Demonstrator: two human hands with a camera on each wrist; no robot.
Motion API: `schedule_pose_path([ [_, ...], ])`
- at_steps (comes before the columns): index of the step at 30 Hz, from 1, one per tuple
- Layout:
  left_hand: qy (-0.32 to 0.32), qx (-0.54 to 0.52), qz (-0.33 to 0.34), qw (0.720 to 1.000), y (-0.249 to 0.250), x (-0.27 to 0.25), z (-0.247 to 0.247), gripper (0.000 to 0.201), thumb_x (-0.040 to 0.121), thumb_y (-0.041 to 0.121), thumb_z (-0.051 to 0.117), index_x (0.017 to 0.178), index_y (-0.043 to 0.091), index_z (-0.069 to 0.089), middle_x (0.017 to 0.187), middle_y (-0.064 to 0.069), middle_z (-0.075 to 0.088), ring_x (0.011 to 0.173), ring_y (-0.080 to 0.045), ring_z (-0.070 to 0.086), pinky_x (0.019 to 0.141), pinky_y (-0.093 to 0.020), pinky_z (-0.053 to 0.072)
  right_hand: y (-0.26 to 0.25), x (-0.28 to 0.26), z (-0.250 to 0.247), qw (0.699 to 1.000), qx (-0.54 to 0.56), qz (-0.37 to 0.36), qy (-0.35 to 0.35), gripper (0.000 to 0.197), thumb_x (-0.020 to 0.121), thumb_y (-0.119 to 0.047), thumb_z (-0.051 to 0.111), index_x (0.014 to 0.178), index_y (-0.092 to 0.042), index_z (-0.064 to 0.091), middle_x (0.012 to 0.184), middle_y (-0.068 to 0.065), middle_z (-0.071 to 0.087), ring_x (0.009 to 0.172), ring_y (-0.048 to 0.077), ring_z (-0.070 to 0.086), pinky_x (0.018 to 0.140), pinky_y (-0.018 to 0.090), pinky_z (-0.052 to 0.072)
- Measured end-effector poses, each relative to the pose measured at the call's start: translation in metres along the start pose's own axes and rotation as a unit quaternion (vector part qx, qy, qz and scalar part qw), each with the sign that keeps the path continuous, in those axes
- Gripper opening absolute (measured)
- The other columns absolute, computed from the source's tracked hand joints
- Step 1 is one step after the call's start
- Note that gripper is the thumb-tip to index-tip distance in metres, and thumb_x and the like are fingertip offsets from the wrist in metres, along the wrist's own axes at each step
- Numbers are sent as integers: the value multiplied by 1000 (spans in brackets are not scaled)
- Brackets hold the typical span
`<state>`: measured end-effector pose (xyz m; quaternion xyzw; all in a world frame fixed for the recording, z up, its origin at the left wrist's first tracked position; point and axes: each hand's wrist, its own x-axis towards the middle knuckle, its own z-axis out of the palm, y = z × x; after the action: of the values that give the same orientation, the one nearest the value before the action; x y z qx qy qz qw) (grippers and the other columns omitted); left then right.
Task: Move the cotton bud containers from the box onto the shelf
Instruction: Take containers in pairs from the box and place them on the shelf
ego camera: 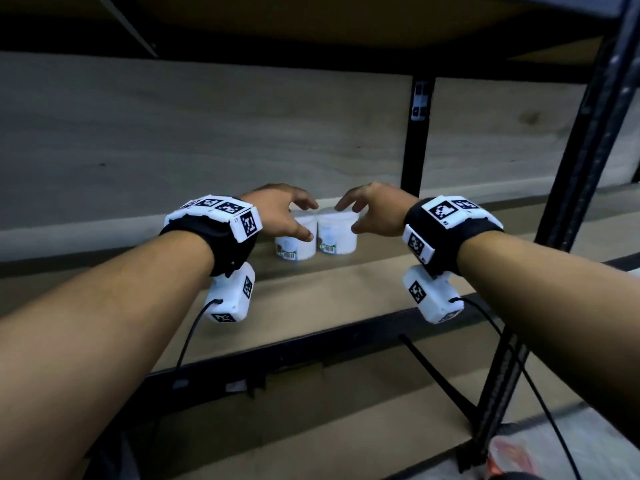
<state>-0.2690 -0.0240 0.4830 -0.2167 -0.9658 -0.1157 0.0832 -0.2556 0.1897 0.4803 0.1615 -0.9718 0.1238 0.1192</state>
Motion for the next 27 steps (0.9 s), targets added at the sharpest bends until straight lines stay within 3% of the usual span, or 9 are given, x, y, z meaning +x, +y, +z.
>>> schedule_pose_path([
  [4,11,-28,27,999,12,-30,-2,58,80,35,79,133,27,58,131,12,60,95,-4,54,83,-16,35,-7,-28,-4,1000,13,-14,16,41,85,-15,70,122,-32,65,119,1,67,99,16,64,89,26,49],
  [10,27,-79,34,996,27,-73,0,39,76,39,81,113,32,67,114,15,64,90,-11,67,78,-20,45,-16,-59,4,998,63,-20,10,36,83,-17,72,114,-34,68,105,-7,65,98,15,66,92,29,51],
  [13,36,-135,29,990,38,-102,8,31,73,45,82,99,34,69,100,15,66,86,-16,67,81,-29,52,-25,-82,13,992,121,-30,11,31,82,-16,74,109,-31,70,102,-8,68,85,6,65,83,22,53],
  [15,26,-167,28,985,43,-124,19,30,72,44,82,96,31,70,94,12,67,84,-19,66,84,-34,53,-30,-101,23,989,144,-38,10,29,81,-17,75,106,-31,71,100,-10,69,69,-8,59,71,15,48],
  [17,6,-184,33,982,46,-147,36,28,73,42,83,94,27,70,90,9,68,82,-20,65,82,-35,53,-35,-121,37,988,150,-40,-2,28,79,-18,76,102,-33,71,95,-11,69,60,-14,55,67,12,43],
  [21,-34,-222,33,974,42,-186,81,25,74,33,84,92,23,69,88,3,68,77,-23,65,75,-33,55,-40,-160,74,979,196,-41,-39,29,78,-13,77,100,-30,71,91,-10,69,73,-6,61,76,15,48],
  [24,-56,-233,28,970,31,-209,122,26,73,30,85,93,22,70,89,6,67,75,-20,67,74,-35,57,-41,-186,108,974,216,-23,-63,30,78,-10,76,102,-27,71,93,-8,70,80,0,65,76,9,47],
  [27,-86,-229,15,969,19,-226,162,28,73,34,85,95,25,70,93,9,66,75,-14,66,75,-31,58,-41,-205,147,972,217,-8,-96,31,77,-12,77,103,-29,71,94,-8,69,81,-1,65,80,15,49],
])
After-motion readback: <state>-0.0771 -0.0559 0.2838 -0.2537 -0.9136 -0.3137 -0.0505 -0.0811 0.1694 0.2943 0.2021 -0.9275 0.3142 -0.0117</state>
